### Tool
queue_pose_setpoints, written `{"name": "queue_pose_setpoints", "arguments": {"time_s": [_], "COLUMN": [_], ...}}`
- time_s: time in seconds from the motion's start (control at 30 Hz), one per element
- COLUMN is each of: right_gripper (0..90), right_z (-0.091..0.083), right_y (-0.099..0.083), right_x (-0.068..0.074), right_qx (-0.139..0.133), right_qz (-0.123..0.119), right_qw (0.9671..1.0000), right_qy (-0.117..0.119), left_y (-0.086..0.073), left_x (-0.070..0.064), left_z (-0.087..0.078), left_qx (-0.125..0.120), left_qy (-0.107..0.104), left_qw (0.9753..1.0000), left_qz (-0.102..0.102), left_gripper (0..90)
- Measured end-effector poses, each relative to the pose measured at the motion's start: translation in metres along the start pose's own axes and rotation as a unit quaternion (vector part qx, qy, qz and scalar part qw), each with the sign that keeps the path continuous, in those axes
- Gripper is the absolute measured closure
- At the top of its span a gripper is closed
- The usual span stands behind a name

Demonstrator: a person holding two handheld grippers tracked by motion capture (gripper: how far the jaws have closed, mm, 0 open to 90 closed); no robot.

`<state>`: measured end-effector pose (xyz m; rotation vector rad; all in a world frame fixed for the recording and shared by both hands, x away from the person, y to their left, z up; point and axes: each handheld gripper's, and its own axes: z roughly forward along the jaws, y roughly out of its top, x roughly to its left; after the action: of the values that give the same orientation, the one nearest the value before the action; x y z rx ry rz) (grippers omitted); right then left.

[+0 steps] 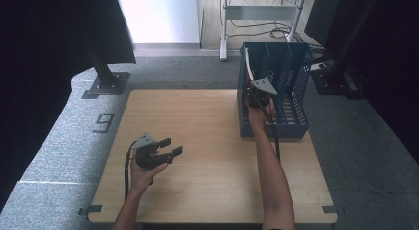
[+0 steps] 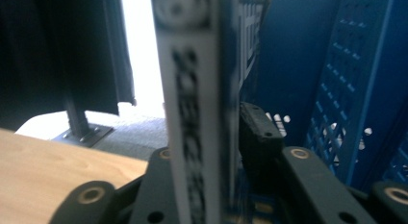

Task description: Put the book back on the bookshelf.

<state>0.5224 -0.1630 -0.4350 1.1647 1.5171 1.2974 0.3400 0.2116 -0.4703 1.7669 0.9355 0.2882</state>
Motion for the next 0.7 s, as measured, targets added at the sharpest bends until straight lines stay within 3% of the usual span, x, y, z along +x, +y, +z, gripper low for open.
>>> {"name": "queue_pose_setpoints", "arguments": {"time_s": [0.23, 0.43, 0.7], "right_gripper": [68.2, 73.4, 75.3], "right_z": [-0.013, -0.014, -0.009], "right_y": [-0.006, -0.005, -0.006], "right_x": [-0.001, -0.001, -0.003], "right_qx": [0.007, 0.009, 0.002], "right_qz": [-0.011, -0.029, -0.026], "right_qw": [0.9997, 0.9995, 0.9997], "right_qy": [0.018, 0.010, 0.004], "left_y": [0.000, 0.000, 0.000], "left_x": [-0.003, -0.002, -0.001], "left_z": [0.002, 0.002, 0.001], "left_qx": [0.002, 0.003, 0.002], "left_qy": [-0.002, -0.001, 0.000], "left_qw": [1.0000, 1.0000, 1.0000], "left_qz": [0.003, 0.002, 0.000], "left_gripper": [33.0, 33.0, 33.1]}}
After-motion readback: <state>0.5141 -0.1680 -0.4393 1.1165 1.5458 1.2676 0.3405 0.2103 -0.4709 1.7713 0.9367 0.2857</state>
